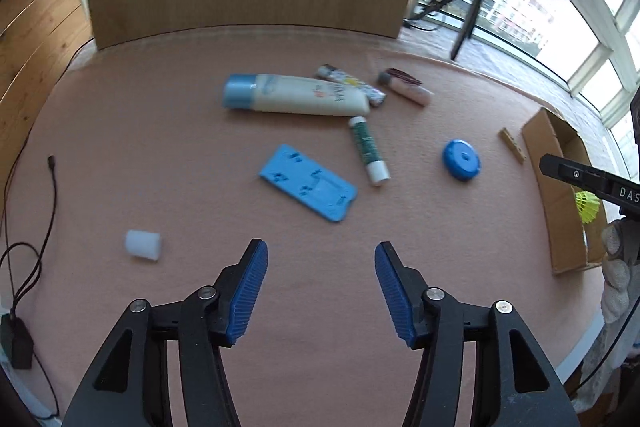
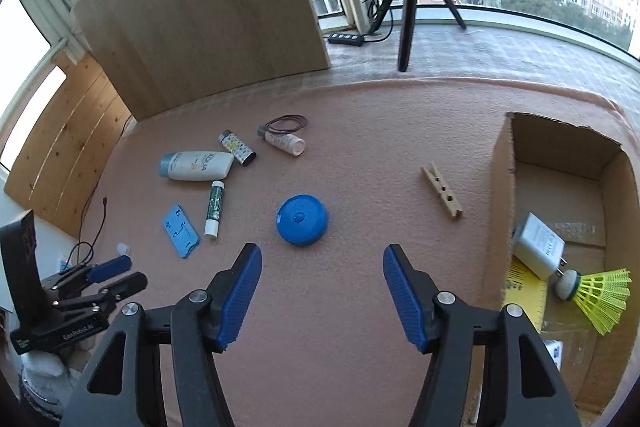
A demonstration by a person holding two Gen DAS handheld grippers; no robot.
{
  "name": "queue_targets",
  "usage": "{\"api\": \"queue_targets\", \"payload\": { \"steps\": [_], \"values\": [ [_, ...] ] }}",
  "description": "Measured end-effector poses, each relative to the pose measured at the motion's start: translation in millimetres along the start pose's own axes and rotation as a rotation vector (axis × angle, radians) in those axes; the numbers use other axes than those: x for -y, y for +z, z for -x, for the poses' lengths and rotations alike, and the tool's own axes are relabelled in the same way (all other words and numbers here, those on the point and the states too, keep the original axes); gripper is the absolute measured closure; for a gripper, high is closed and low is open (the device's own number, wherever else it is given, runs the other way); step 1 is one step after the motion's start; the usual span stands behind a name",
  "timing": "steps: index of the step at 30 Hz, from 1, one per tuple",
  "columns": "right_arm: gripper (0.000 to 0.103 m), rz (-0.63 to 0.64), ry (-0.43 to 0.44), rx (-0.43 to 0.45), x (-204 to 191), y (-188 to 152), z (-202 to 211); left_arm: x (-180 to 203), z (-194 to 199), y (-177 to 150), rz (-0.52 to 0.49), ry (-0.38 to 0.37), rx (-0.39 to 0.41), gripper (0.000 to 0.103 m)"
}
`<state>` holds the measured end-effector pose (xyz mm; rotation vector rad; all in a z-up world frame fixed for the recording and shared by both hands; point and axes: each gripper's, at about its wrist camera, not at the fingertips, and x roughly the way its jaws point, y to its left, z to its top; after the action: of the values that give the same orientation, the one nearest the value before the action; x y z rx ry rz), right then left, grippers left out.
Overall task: Organize objects
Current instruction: 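Move the left tool to the white cap while the right tool approaches the blue tape measure, then close the left gripper on the white cap while the right gripper grasps the blue tape measure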
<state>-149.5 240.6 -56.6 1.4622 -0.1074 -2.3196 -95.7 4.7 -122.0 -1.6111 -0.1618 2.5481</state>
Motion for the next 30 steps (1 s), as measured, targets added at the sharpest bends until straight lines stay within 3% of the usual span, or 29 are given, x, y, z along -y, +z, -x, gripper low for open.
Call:
{"api": "queue_targets", "payload": {
  "steps": [5, 9, 16, 19, 22, 26, 30],
  "values": [
    [0.04, 0.089, -0.054, -0.049, -26.0, 4.1, -35.3, -63.6, 2.9, -7.5, 0.116, 0.081, -0.003, 0.026],
    [0.039, 0.117, -0.081, -0.085, -37.4, 9.8, -57.6, -103.6, 0.5, -12.9, 0.206, 0.099, -0.013, 0.026],
    [0.038, 0.104, -0.082, -0.116, -42.8, 18.1, -83.8, -125.8, -18.1, -7.5, 0.24, 0.149, -0.007, 0.027],
    [0.038, 0.092, -0.074, -0.136, -44.8, 18.8, -94.1, -122.5, -29.7, -2.0, 0.193, 0.179, -0.012, 0.027],
    [0.038, 0.096, -0.081, -0.142, -48.1, 20.0, -101.3, -118.2, -36.0, -0.9, 0.155, 0.172, -0.02, 0.039],
    [0.038, 0.119, -0.101, -0.128, -53.3, 23.8, -104.2, -114.7, -43.5, -1.9, 0.133, 0.174, -0.034, 0.064],
    [0.038, 0.145, -0.14, -0.12, -55.8, 25.7, -108.4, -110.1, -46.4, -4.4, 0.106, 0.187, -0.03, 0.068]
  ]
}}
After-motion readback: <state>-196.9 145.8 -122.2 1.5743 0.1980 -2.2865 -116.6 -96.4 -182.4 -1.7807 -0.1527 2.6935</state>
